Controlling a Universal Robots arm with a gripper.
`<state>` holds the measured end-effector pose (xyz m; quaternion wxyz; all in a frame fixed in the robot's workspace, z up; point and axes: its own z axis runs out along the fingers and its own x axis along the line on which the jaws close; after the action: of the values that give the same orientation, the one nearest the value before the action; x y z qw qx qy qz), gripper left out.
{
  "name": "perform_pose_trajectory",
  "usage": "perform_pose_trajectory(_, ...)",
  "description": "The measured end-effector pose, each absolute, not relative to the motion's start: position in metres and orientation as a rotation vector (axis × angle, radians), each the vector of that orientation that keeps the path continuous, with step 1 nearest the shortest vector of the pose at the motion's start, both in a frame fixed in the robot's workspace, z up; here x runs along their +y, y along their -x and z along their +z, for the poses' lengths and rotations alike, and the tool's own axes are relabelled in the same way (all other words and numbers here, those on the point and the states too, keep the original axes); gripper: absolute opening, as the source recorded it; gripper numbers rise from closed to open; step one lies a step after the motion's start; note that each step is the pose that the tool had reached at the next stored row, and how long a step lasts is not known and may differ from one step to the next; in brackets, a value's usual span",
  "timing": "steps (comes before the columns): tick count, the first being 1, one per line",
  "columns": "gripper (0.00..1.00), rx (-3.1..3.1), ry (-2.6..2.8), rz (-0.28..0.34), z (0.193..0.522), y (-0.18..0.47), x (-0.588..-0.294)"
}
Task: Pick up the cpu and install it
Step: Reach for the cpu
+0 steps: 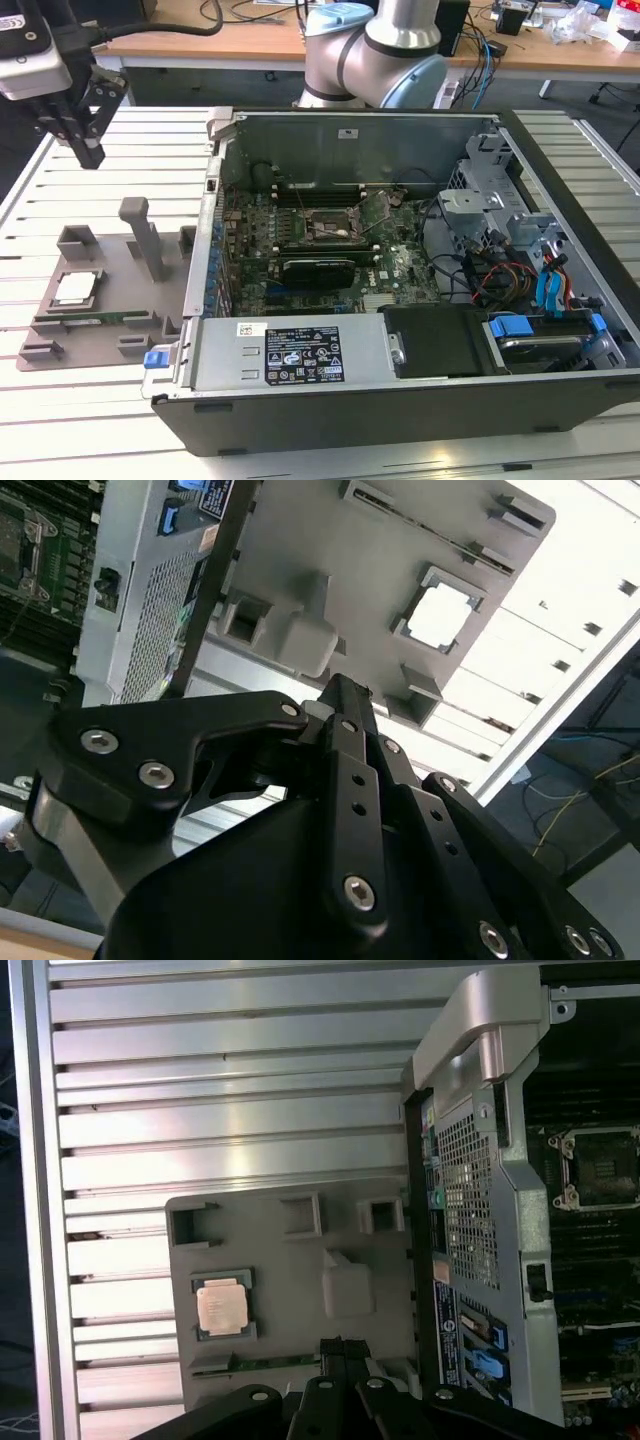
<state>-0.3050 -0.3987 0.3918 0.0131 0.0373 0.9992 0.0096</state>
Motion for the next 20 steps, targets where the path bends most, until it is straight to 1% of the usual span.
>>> perform_pose_trajectory(20,0.11,3.113,-0.116,0.03,0.392,0.358,-0.399)
